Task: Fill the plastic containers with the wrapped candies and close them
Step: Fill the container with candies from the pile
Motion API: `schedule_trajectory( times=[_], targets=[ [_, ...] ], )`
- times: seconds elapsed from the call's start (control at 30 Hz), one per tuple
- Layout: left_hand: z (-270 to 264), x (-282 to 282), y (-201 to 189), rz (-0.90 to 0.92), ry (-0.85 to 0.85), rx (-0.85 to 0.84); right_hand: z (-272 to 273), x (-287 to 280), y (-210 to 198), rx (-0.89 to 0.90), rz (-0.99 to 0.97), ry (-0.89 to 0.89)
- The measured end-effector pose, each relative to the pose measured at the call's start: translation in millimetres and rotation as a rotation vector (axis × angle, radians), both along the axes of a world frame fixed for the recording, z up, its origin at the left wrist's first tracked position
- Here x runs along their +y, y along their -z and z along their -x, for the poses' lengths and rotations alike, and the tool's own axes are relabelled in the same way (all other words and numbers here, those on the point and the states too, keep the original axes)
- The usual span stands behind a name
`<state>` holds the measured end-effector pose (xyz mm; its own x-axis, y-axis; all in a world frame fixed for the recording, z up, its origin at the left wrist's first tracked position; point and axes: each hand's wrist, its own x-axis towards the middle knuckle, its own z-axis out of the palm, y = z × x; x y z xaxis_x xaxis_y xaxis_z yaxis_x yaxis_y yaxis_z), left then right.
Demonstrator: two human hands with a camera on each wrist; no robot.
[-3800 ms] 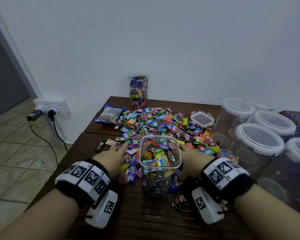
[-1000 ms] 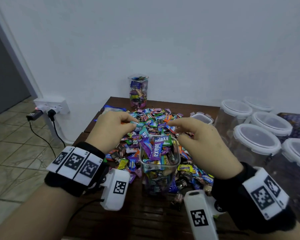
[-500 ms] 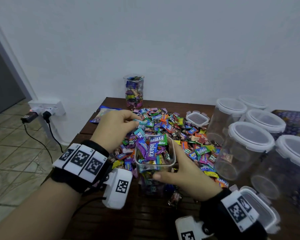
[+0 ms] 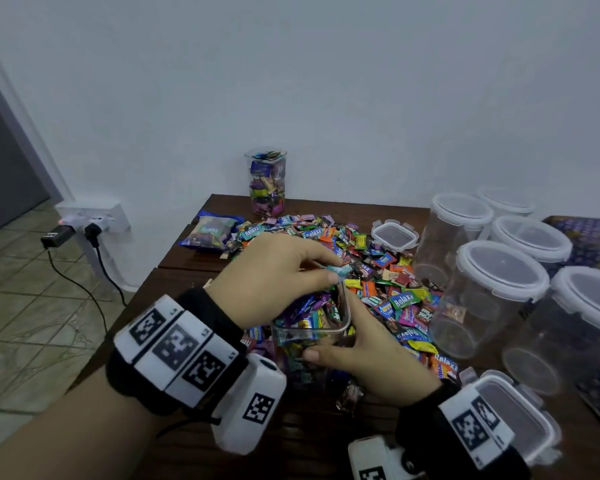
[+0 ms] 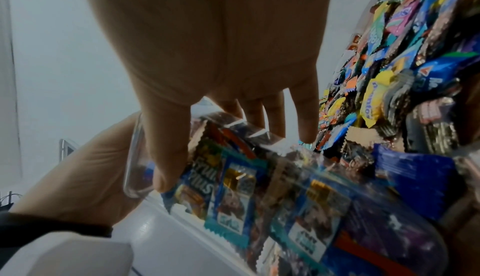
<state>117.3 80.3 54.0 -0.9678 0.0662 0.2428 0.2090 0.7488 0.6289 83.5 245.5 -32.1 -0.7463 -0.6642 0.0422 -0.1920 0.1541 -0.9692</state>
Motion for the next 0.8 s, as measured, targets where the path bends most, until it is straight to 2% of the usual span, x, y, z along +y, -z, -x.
schedule_trajectory(
  times=[0.1, 0.27, 0.47, 0.53, 0.6, 0.8],
  targets=[
    [0.8, -5.7, -2.6, -0.025, -0.032, 0.013, -1.5, 0.6, -2.3, 0.012, 0.001, -0.010],
    [-1.6, -10.9, -7.1, 0.056, -0.105, 0.079, -1.4, 0.7, -2.7, 0.035, -0.005, -0.009],
    [0.2, 4.1, -10.8, 0.409, -0.029, -0.072, -0.6, 0.8, 0.5, 0.028, 0.025, -0.018],
    [3.2, 6.2, -11.4, 0.436, -0.031, -0.080, -1.4, 0.5, 0.6, 0.021, 0.031, -0.020],
    [5.3, 5.9, -12.0, 0.357, -0.031, -0.083, -1.7, 0.1, 1.1, 0.023, 0.031, -0.013],
    [3.4, -0.4, -11.5, -0.031, 0.000, -0.128, -1.9, -0.1, 2.3, 0.032, 0.035, -0.006]
  ],
)
